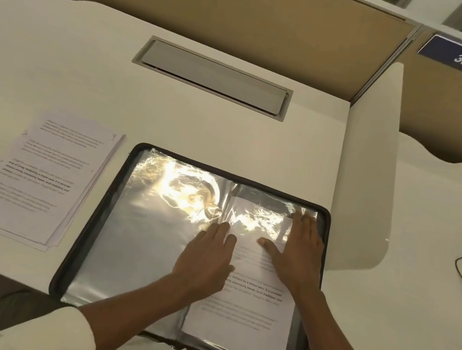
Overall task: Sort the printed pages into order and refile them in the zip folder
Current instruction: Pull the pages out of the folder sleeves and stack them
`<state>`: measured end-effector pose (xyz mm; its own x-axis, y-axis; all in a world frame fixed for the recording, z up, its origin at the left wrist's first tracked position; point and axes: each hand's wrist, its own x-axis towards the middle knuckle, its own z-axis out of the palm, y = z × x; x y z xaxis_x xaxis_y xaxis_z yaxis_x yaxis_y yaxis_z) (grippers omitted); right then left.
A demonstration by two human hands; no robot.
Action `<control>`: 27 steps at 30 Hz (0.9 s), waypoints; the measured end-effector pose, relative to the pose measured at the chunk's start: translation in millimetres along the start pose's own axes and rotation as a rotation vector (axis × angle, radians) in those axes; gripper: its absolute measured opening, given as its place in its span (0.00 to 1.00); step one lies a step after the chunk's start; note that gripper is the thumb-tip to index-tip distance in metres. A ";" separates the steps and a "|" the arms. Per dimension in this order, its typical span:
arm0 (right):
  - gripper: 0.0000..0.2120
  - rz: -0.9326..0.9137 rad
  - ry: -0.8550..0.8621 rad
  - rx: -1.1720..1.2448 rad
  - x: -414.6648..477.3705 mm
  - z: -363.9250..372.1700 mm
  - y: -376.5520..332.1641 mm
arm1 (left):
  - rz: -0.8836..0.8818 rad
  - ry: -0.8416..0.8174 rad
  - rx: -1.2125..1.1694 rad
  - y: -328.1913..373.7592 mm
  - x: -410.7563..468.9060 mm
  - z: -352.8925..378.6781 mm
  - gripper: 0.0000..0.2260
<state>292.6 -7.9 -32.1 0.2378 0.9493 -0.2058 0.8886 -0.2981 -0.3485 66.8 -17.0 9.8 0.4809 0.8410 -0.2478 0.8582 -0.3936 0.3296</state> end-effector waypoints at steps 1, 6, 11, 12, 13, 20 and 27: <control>0.49 -0.016 0.040 -0.017 0.0 -3.4 -0.5 | -0.010 0.010 -0.006 1.2 0.0 0.2 0.24; 0.33 0.036 0.081 0.122 -2.0 -28.5 -11.0 | -0.098 0.024 -0.115 9.0 4.8 -2.8 0.25; 0.28 0.144 -0.079 0.399 -4.9 -52.1 -25.0 | -0.206 0.060 -0.269 22.6 7.1 -7.3 0.32; 0.31 0.138 -0.098 0.428 -5.9 -54.3 -26.0 | -0.215 0.055 -0.290 27.3 7.1 -9.5 0.34; 0.34 0.131 -0.127 0.465 -7.0 -56.9 -27.4 | -0.222 0.046 -0.305 31.9 7.0 -11.8 0.37; 0.51 0.094 -0.245 0.847 -13.4 -63.3 -47.8 | -0.353 0.015 -0.430 67.2 -3.5 -31.1 0.49; 0.31 0.159 -0.318 1.245 0.3 -72.1 -63.0 | -0.559 0.105 -0.338 51.1 -9.3 -45.4 0.07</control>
<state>265.0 18.3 55.7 0.0511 0.8809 -0.4706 -0.1421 -0.4600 -0.8765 98.0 -28.1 70.3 -0.0557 0.9233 -0.3799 0.8616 0.2367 0.4491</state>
